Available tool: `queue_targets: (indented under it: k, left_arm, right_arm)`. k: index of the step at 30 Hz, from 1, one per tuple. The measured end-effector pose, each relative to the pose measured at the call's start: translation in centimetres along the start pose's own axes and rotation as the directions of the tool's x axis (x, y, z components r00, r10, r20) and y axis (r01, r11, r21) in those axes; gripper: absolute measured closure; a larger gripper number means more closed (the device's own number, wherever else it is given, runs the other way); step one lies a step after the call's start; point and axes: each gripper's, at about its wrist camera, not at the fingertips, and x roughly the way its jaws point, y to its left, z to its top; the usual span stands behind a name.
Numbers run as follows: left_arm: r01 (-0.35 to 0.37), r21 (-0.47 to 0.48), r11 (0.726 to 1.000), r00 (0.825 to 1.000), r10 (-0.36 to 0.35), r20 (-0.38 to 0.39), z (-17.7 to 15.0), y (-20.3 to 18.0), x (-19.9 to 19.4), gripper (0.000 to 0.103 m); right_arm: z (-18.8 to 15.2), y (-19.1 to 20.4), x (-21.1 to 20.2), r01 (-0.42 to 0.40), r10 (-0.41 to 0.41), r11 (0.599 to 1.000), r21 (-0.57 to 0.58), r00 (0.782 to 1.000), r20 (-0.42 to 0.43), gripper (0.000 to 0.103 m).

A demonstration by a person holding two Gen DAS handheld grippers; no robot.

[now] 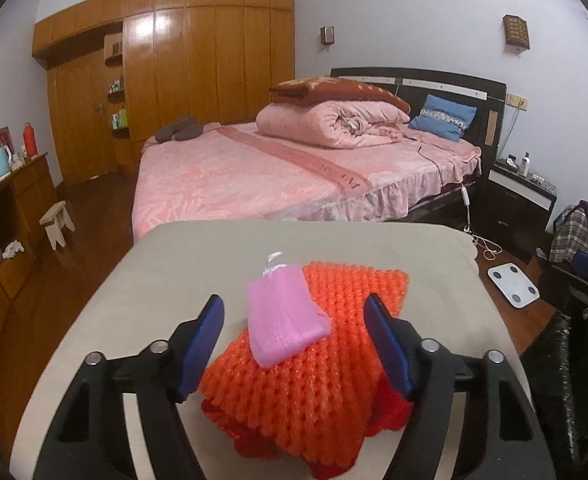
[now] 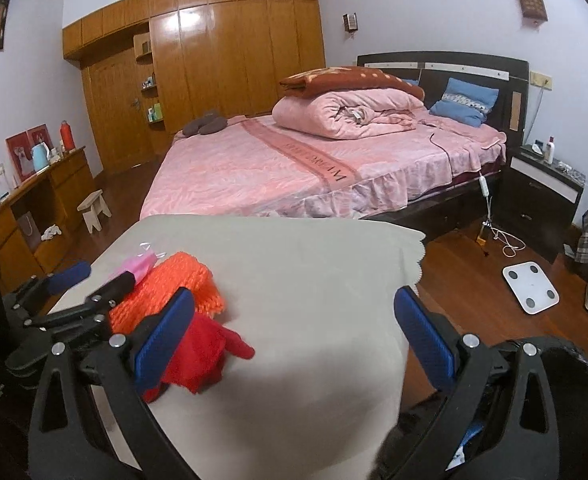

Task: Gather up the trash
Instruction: 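Grasp the pink bottle with the left gripper while the right gripper grasps the orange mesh pad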

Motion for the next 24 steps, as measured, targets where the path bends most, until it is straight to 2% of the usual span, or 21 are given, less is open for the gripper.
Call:
queue_targets:
  k: [3, 5, 8, 14, 19, 24]
  left_arm:
    - [0.006, -0.007, 1.0, 1.0, -0.006, -0.013, -0.2, 0.2, 0.9, 0.042]
    - [0.016, -0.012, 1.0, 1.0, -0.016, -0.027, -0.5, 0.3, 1.5, 0.058]
    - [0.047, -0.024, 0.999, 0.998, -0.048, -0.033, -0.9, 0.5, 1.7, 0.069]
    - [0.052, -0.035, 0.998, 0.999, -0.052, -0.003, -0.6, 1.0, 0.6, 0.076]
    - [0.026, -0.059, 0.998, 0.999, -0.024, 0.035, -0.4, 2.6, -1.4, 0.076]
    - [-0.012, -0.065, 0.998, 0.999, 0.015, 0.035, -1.1, 4.6, -2.3, 0.076]
  right_arm:
    - [-0.2, 0.1, 0.8, 0.001, -0.001, 1.0, 0.003, 1.0, -0.01, 0.006]
    - [-0.3, 0.2, 1.3, 0.0, 0.0, 1.0, 0.005, 1.0, -0.02, 0.006]
    - [-0.4, 0.5, 1.6, -0.007, 0.007, 1.0, 0.003, 1.0, -0.026, 0.006]
    - [-0.4, 1.4, 1.9, -0.032, 0.032, 0.999, -0.005, 0.999, -0.026, 0.006]
    - [-0.3, 3.0, 2.0, -0.066, 0.066, 0.998, -0.02, 0.998, -0.022, 0.006]
    - [-0.6, 5.3, 2.6, -0.108, 0.107, 0.994, -0.022, 0.993, -0.047, 0.006]
